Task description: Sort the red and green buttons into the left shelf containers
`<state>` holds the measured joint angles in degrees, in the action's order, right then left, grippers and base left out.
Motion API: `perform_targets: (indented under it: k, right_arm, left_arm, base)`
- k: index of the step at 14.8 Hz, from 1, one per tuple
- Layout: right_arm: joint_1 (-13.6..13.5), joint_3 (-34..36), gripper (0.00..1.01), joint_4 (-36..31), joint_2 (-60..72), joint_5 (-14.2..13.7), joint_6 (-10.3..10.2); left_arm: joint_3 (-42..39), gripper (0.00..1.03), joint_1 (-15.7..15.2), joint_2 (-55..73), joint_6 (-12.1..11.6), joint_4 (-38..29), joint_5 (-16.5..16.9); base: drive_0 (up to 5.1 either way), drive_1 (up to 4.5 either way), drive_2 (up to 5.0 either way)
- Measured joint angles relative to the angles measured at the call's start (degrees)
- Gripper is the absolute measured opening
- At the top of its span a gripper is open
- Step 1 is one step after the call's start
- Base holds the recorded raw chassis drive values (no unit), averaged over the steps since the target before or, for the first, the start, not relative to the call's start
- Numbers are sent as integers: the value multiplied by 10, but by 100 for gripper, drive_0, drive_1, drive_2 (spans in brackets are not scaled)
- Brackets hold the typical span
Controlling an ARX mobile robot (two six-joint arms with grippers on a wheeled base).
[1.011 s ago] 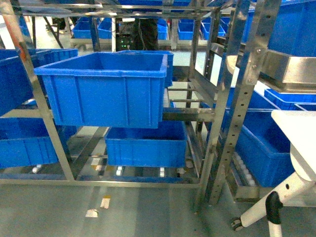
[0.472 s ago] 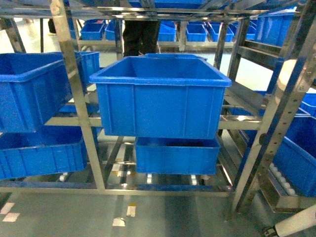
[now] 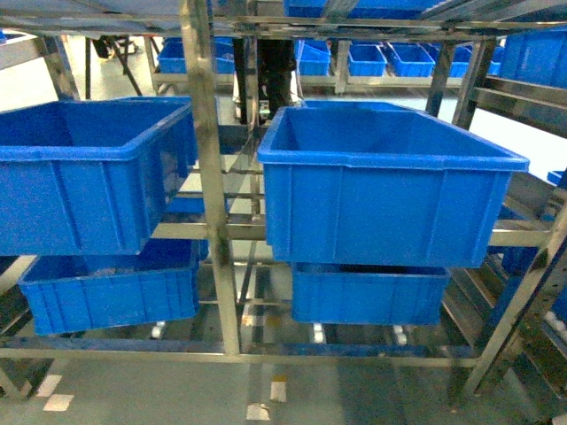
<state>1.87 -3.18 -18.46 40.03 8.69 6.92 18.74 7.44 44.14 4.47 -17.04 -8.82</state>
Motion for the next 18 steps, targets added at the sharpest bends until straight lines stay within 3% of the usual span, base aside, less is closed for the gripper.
perform_targets:
  k: [18]
  right_arm:
    - [0,0,25,0,0,1,0]
  left_arm:
    - [0,31,0,0,0,-1,-1]
  base:
    - [-467,340,91]
